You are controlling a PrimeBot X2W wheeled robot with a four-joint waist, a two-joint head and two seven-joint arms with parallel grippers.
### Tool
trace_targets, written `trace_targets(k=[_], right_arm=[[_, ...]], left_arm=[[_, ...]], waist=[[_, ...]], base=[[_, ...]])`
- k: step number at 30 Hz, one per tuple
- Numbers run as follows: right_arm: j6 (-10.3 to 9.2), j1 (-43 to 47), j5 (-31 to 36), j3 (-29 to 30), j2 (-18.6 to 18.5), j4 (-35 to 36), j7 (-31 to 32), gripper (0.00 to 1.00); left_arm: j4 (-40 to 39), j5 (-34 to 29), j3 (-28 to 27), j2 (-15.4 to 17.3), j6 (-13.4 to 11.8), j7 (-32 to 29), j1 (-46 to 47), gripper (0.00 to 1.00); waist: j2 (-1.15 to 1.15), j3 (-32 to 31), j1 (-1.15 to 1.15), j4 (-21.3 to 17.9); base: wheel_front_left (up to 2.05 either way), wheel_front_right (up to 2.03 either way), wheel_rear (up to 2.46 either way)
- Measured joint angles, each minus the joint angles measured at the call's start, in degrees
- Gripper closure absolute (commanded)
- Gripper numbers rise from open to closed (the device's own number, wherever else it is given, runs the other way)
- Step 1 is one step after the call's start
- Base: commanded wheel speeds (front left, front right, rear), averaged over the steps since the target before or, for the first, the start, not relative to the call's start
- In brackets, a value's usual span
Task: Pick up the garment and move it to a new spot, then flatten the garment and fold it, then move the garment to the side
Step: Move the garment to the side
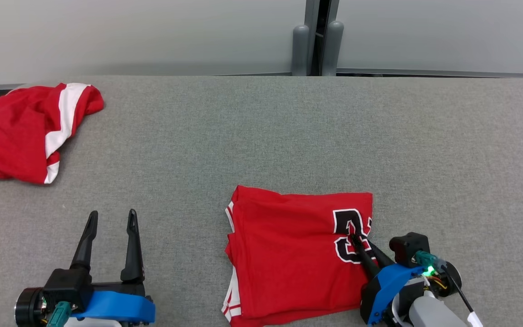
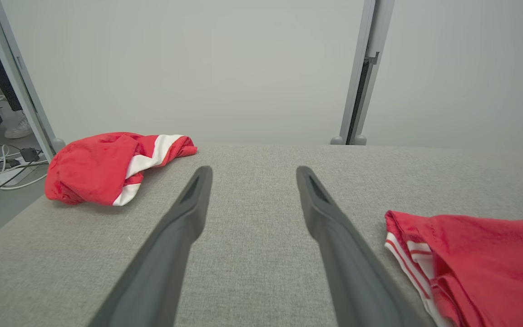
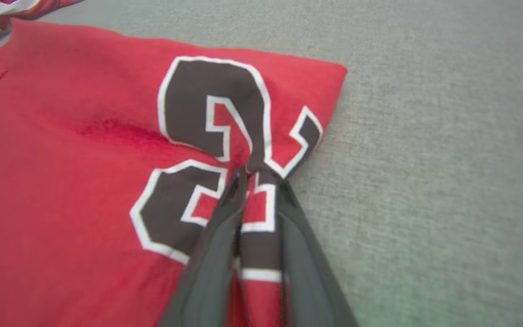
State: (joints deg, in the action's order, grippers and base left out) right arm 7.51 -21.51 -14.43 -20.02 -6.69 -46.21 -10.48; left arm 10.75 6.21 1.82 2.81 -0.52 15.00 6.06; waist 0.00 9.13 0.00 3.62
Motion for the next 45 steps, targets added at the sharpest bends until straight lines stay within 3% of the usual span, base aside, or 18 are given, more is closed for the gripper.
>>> trace_targets(k=[10,16,26,36,45], right_arm=[[0.04,-4.9,-1.4,2.5,-3.9,-0.6,-2.2,1.0],[0.02,-7.7,-2.2,5.9,-6.5,-0.6,-3.4,1.0],[0.0,-8.3,-2.3,9.6,-7.8,-0.1,-4.4,1.0],[0.0,-11.0,-1.6,10.4,-8.2,2.2,-4.5,1.0],[0.0,-24.1,0.2,9.3,-14.9,2.8,-4.1,1.0]], left_arm=[[-1.8,0.4,0.6,0.0,-0.3,0.0,2.5,0.0],[-2.6,-1.3,0.1,0.0,0.2,0.1,4.7,0.0],[-3.1,-3.4,-0.4,0.3,1.5,0.1,7.7,0.0],[-3.8,-4.1,-0.7,0.4,2.0,0.1,8.7,0.0],[-5.1,-5.1,-0.5,1.0,2.5,0.1,11.2,0.0]], waist=[[0.0,2.4,0.0,-3.7],[0.0,4.9,0.01,-8.6],[0.0,8.9,0.01,-16.6],[0.0,11.1,0.01,-17.5],[0.0,15.8,0.01,-16.5]], base=[[0.0,0.0,0.0],[0.0,0.0,0.0],[0.0,0.0,0.0],[0.0,0.0,0.0],[0.0,0.0,0.0]])
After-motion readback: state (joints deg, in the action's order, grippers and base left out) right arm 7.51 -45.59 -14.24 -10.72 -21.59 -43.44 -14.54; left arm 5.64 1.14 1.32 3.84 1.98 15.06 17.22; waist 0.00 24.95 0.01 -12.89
